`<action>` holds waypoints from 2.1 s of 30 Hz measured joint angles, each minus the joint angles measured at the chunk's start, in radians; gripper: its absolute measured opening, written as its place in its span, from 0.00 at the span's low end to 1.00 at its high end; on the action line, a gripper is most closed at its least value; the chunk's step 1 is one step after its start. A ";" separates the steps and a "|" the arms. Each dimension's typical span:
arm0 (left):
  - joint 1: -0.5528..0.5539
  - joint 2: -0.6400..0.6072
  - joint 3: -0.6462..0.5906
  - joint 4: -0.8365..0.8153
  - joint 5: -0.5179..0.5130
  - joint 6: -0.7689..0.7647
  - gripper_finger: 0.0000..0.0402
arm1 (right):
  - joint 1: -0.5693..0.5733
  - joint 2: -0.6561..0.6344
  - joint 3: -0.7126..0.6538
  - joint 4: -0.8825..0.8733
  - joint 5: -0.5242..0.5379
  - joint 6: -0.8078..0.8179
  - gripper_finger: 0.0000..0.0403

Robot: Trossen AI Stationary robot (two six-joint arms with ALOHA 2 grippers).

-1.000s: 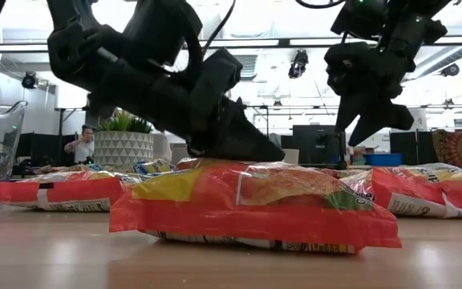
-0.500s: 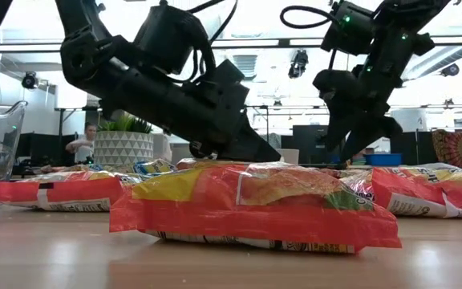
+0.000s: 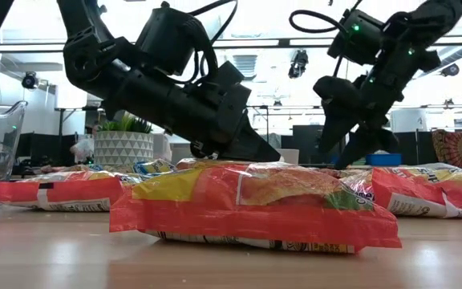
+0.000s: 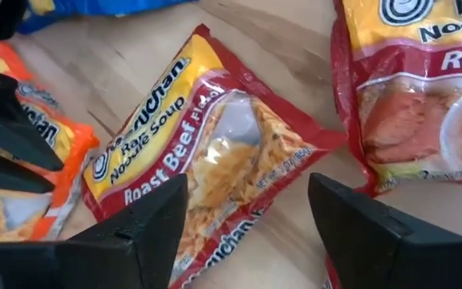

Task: Sort Maruchan noodles
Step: Put the left red noodle pack into the white bin

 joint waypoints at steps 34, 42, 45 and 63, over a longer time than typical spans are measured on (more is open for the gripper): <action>0.001 0.139 0.005 0.121 -0.006 -0.096 0.10 | 0.000 0.252 -0.049 0.466 -0.112 0.011 0.75; 0.001 0.141 0.005 0.119 -0.006 -0.099 0.10 | 0.001 0.281 -0.048 0.557 -0.177 -0.010 0.66; 0.001 0.141 0.004 0.119 -0.005 -0.101 0.10 | 0.001 0.280 -0.048 0.557 -0.177 -0.014 0.57; -0.009 0.004 -0.028 0.083 0.125 -0.063 0.10 | 0.003 0.182 -0.049 0.542 -0.286 -0.050 0.06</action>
